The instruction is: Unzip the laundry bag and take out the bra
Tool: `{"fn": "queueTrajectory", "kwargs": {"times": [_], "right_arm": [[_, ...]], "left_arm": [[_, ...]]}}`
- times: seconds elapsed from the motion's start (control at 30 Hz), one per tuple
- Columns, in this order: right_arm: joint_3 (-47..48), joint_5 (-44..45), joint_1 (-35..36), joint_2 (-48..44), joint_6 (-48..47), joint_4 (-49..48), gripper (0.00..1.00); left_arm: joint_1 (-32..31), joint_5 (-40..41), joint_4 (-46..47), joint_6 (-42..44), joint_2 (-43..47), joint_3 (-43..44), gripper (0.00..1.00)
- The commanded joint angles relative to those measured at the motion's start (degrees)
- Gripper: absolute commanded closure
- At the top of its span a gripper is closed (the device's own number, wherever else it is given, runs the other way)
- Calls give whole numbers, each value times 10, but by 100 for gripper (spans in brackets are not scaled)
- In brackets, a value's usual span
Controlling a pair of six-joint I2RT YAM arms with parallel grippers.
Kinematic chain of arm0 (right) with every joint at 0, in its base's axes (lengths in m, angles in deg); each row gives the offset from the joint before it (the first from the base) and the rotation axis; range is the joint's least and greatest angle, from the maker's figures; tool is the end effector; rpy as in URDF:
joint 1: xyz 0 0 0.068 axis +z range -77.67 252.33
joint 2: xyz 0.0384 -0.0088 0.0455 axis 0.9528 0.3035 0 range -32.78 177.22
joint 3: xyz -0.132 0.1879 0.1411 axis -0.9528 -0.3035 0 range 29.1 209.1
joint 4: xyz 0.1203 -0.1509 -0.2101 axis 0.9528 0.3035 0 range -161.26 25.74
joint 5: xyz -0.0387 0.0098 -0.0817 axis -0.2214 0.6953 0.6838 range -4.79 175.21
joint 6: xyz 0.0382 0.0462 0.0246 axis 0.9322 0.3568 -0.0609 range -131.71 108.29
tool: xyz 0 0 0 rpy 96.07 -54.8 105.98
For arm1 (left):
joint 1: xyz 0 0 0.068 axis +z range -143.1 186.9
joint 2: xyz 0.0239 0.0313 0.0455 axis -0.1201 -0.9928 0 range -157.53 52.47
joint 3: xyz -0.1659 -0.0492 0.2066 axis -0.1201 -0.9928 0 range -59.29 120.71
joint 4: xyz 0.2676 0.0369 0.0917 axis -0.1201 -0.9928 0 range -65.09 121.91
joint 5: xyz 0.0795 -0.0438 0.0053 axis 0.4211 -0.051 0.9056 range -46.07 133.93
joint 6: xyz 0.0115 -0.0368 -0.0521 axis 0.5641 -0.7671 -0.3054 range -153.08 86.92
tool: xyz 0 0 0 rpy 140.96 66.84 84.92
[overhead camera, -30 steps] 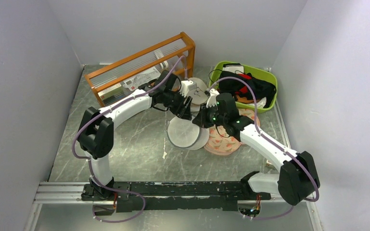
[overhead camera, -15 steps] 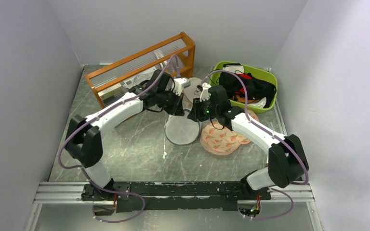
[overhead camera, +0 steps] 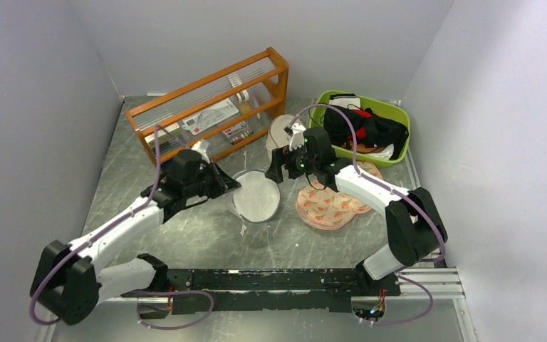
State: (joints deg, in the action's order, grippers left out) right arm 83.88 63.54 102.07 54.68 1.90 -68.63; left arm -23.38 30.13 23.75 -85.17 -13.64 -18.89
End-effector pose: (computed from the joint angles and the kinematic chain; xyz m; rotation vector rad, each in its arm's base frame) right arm 0.3095 0.1984 0.2084 -0.5364 2.1981 0.8306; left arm 0.2411 -0.1548 0.2199 -0.2953 2.3333 -1.0377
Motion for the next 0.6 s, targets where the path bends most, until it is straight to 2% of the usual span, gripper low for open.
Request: {"fn": "queueTrajectory", "kwargs": {"times": [0.0,0.2,0.33,0.43,0.57], "right_arm": [[-32,2,-1,-15,0,-67,10],[-62,9,0,-20,12,-94,9],[-70,-10,0,-20,22,-109,9],[-72,-24,0,-19,29,-117,10],[-74,-45,0,-7,36,-128,11]], "left_arm": [[0,77,84,-184,69,-44,93],[2,137,83,-282,144,-108,93],[3,132,151,-325,155,-157,93],[3,113,190,-338,147,-178,93],[3,102,191,-330,158,-185,93]]}}
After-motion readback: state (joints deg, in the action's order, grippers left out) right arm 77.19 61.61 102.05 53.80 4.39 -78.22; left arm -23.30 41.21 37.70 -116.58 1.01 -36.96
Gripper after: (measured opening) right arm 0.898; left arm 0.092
